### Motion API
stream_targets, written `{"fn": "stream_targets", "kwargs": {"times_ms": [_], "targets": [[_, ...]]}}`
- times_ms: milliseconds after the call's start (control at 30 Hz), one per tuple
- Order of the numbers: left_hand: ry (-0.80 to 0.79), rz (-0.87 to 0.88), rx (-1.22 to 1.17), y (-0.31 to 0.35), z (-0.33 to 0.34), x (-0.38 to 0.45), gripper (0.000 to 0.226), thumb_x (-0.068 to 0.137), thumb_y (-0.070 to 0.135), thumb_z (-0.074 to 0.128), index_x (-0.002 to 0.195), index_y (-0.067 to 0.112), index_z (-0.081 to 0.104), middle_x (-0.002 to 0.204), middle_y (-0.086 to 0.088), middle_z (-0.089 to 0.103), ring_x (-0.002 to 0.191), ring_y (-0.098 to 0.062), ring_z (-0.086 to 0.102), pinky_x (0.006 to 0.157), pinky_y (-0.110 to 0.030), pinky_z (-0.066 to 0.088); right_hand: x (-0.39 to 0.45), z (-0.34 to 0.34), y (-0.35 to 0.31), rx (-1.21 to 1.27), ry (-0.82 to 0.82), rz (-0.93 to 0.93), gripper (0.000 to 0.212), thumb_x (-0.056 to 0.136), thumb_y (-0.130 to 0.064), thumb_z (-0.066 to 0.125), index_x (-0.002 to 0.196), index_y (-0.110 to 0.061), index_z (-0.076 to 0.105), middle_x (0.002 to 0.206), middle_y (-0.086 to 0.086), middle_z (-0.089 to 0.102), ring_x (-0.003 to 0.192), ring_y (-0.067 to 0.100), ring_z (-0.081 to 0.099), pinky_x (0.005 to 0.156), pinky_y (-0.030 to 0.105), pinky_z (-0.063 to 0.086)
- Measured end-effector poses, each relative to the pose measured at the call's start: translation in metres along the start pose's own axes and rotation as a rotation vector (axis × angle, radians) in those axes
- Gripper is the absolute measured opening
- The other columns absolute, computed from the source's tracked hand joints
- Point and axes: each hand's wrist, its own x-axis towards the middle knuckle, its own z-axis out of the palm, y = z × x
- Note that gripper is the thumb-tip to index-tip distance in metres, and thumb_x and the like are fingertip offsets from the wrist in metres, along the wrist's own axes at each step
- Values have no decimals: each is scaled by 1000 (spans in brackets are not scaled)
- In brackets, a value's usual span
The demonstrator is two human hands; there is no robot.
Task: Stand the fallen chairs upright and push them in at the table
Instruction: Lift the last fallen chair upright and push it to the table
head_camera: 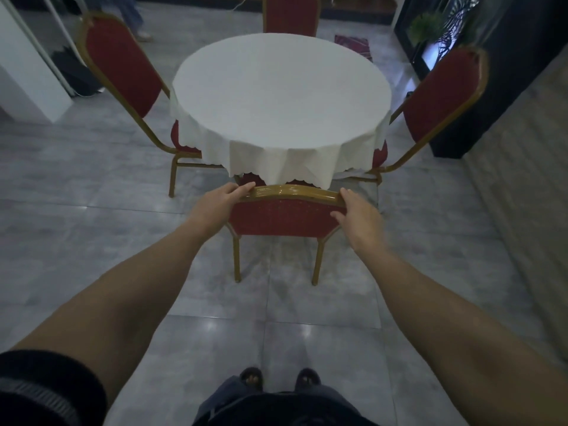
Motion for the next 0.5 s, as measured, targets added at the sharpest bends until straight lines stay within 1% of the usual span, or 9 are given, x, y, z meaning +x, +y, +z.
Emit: {"fn": "stream_targets", "kwargs": {"times_ms": [33,67,100,133,200,267,367,433,500], "targets": [[-4,3,9,0,0,0,75,89,-4,53,150,29,24,135,-10,50,107,-30,60,78,-34,51,5,0,-1,-13,20,-7,41,92,-30,63,130,-16,54,131,5,60,118,26,58,89,39,49],[-8,6,16,0,-1,0,76,88,-4,53,150,29,23,135,-10,49,106,-30,59,78,-33,50,9,0,-3,-30,39,-10,30,91,-31,63,118,-17,60,116,5,67,106,27,63,78,36,49],[-12,10,24,-2,-2,0,77,88,-5,53,150,28,23,135,-10,48,105,-30,59,77,-33,49,12,-3,-5,-54,46,-12,23,91,-34,63,108,-18,63,104,5,70,96,27,66,70,34,47],[-12,4,37,-3,-2,-1,77,88,-5,53,150,28,23,134,-10,47,104,-30,59,76,-32,49,16,-4,-7,-87,41,-24,22,90,-37,63,103,-19,64,96,5,70,90,27,66,66,32,44],[-17,-20,62,-11,-1,-1,77,87,-6,52,150,28,22,134,-11,47,104,-31,58,74,-34,49,20,-5,-12,-139,24,-54,27,88,-43,64,102,-19,65,90,5,70,86,28,67,64,31,43],[-45,-71,84,-23,-1,-3,79,86,-6,51,149,30,19,136,-12,46,106,-32,57,77,-38,51,19,0,-20,-152,23,-88,32,87,-47,64,103,-20,64,87,5,70,83,28,67,63,31,44],[-70,-151,123,-39,-5,-7,78,86,-7,48,148,29,20,140,-10,44,106,-34,59,79,-43,53,15,9,-31,-156,25,-138,34,86,-50,61,101,-20,63,84,3,69,79,27,67,60,30,41],[-74,-160,134,-44,-6,-9,73,88,-5,46,148,29,23,143,-9,43,107,-35,59,82,-44,54,14,10,-32,-143,19,-145,33,87,-51,61,101,-21,63,84,2,69,80,26,67,61,30,41],[-62,-157,126,-43,-5,-8,68,90,-2,47,147,27,25,142,-10,45,109,-36,58,85,-44,52,16,10,-28,-138,12,-147,33,87,-51,61,104,-23,63,84,1,70,81,25,67,64,32,45]]}}
